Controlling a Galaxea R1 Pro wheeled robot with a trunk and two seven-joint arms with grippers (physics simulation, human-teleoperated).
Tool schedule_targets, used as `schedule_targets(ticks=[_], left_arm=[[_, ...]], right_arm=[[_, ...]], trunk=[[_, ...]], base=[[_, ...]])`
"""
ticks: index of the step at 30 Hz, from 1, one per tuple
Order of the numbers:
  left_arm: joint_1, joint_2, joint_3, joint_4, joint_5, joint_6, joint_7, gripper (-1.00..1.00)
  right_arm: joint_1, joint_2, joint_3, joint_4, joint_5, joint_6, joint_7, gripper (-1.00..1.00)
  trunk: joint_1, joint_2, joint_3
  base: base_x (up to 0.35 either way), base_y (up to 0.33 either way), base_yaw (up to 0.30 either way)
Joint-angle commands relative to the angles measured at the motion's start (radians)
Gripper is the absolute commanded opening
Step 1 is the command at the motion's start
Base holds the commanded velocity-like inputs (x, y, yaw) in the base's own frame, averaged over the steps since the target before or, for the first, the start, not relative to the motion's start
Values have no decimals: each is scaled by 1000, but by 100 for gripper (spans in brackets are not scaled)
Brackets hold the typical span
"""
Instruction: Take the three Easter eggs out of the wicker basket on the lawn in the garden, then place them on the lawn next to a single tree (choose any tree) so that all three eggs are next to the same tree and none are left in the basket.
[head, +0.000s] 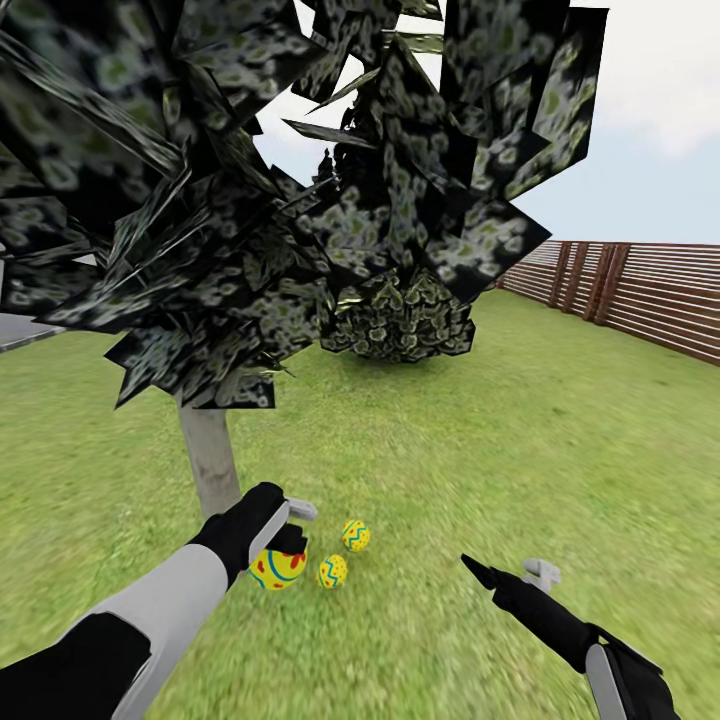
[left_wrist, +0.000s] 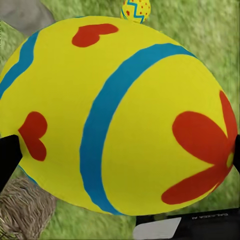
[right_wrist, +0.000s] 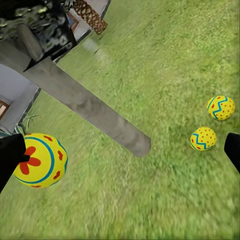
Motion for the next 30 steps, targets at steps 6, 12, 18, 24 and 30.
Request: schedule_targets(ticks=[6, 12, 18, 24, 30], left_arm=[[-1, 1, -6, -1, 12, -12, 7, -100], [0, 1, -5, 0, 12, -15, 7, -100], [0, 2, -6, 0, 12, -17, 7, -100], [0, 2, -4, 1, 13, -21, 1, -100], [0, 2, 0, 7, 13, -23, -2, -100]], right_arm=[[0, 1, -3, 0, -5, 8, 2, 100], [0, 1, -3, 0, -5, 7, 4, 100], [0, 1, 0, 0, -6, 7, 3, 100], [0, 1, -2, 0, -4, 8, 4, 100], [-1, 2, 3, 0, -2, 6, -25, 100]], trunk=[[12, -22, -10], [35, -64, -29], [58, -106, -47], [81, -148, -66], [104, -190, -85]], base=[[2, -4, 0], [0, 0, 0], [0, 0, 0], [0, 0, 0], [0, 0, 0]])
